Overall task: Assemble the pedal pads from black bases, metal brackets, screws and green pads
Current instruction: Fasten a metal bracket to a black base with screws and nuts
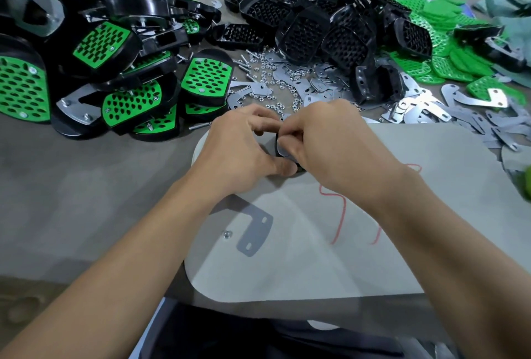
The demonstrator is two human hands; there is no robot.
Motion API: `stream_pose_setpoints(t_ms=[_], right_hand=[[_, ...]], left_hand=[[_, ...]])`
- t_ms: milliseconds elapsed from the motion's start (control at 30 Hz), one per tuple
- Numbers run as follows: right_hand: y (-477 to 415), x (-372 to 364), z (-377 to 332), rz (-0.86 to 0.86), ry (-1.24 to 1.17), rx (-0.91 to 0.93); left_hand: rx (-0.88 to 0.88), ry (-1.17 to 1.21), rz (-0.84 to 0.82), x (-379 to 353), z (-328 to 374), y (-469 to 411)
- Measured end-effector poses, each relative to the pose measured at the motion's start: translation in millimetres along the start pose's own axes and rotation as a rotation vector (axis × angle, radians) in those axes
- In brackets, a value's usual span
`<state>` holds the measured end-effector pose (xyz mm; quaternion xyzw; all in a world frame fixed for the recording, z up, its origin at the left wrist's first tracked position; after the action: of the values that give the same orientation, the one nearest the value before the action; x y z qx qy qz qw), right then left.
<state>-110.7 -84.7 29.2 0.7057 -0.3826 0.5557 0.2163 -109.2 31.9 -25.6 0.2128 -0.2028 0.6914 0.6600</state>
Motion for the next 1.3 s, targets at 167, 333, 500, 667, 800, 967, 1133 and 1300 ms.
stream_pose_setpoints(t_ms=[167,333,500,667,800,967,1133,1300], right_hand=[[2,3,-8,-0.029,0.115,0.041],[-4,8,-6,0.001,0.114,-0.009],[-3,3,-2,0.004,0.081,0.021],[4,9,25,0.148,-0.194,-0.098],[8,0,17,0.067,-0.205,-0.005],[16,-1,28,0.108,-0.171,-0.094],[20,0,20,0.107,-0.254,-0.044],[23,-1,27,0.129,-0.265,-0.086]], left_hand=[[-0.013,-0.002,0.004,-1,1,0],[-0.009,-0.011,-0.006,-1,-1,-1],[0.0,0.007,-0.004,-2,-2,-1],[-0.029,0.013,-0.003,-1,0,-1],[-0.039,0.013,-0.014,-2,0,-1],[-0.009,0.019,-0.013,-2,-3,-2],[-0.038,0.008,-0.02,-2,-1,-2],[-0.037,0.016,-0.015,-1,-1,-3]])
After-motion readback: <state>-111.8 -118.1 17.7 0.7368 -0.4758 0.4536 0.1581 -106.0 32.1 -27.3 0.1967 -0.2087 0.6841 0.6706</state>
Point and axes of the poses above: each hand's wrist, its own y-axis away from the middle knuckle, its own x-axis out of the back of the hand, z = x × y, the point moved 8 cm from there along -y, towards the middle knuckle, and after that the axes turned 8 degrees about x, right-handed, at the moved point
